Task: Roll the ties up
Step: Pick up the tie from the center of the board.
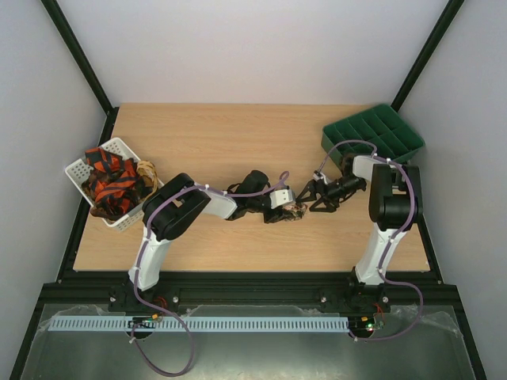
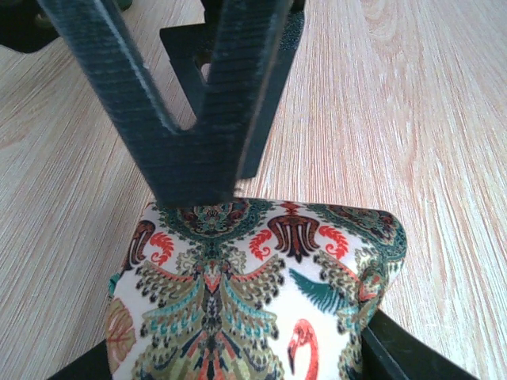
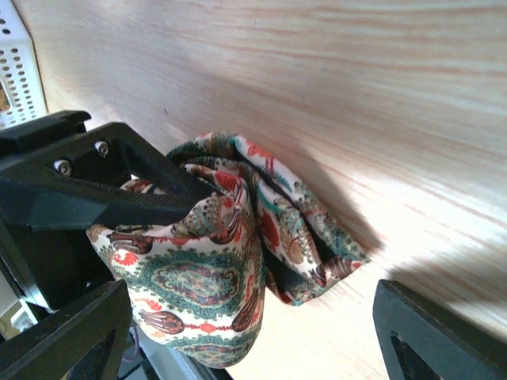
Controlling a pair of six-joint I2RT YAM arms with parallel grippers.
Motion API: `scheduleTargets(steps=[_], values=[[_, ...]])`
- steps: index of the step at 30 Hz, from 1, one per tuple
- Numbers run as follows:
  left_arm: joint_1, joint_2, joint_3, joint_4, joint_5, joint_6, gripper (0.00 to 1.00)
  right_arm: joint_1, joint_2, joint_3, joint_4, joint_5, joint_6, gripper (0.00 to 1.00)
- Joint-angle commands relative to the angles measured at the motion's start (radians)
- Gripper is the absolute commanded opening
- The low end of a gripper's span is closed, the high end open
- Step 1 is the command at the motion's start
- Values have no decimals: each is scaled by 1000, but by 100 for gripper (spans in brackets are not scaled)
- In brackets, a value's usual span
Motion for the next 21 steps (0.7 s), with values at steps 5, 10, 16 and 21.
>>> scheduleTargets(steps=[5, 10, 16, 21], values=[[11, 45, -49, -142, -14, 8, 45, 36, 65, -27, 87, 59, 62, 82], [12, 46, -43, -145, -15, 10, 45, 63, 106, -18, 27, -78, 31, 76], [12, 45, -45, -148, -14, 10, 45, 51, 76, -10, -43, -144, -66, 74], [12, 44, -44, -148, -16, 10, 45, 48, 60, -36, -40, -191, -89, 74]])
